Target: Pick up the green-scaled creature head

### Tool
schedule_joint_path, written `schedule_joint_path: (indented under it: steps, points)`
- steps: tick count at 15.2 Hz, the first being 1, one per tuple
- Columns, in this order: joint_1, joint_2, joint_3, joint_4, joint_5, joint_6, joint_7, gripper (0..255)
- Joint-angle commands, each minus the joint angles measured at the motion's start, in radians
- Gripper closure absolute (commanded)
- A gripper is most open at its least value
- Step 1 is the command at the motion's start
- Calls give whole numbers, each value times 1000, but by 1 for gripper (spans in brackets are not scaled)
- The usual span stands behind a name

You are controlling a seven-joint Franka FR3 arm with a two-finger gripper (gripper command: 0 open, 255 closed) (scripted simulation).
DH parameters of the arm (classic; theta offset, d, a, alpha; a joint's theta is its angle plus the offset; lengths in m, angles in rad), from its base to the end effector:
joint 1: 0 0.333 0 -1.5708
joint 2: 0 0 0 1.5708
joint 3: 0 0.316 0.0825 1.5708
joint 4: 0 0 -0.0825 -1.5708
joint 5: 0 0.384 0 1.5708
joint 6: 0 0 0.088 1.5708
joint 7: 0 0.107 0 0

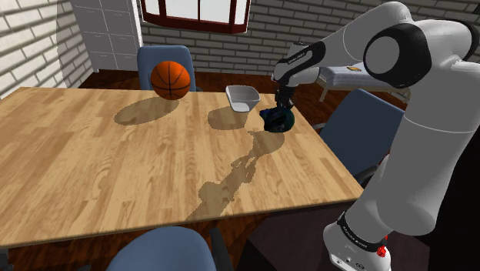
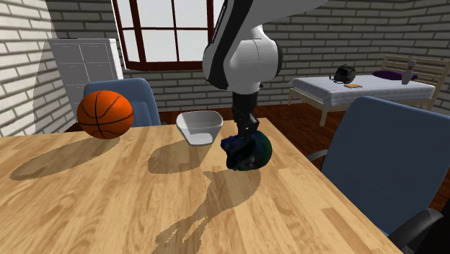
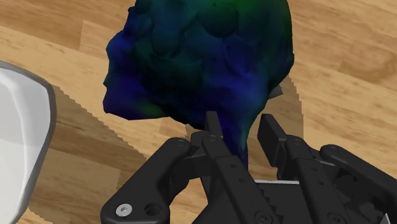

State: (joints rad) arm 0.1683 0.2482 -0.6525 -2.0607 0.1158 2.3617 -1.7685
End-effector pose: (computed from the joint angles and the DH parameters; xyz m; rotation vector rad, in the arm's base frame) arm 0.5286 -0.2637 0.3484 2.4649 1.7392 -0.0158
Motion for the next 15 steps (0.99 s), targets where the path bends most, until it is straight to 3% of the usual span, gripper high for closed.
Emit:
schedule_joint_path:
  steps: [1,5,15]
  points:
    - [0,1,0,-1,0,0,0,255]
    - [-1,1,0,1,1,-1,-2,255]
    - [21,-78,-23,56,-66,-120,38,255]
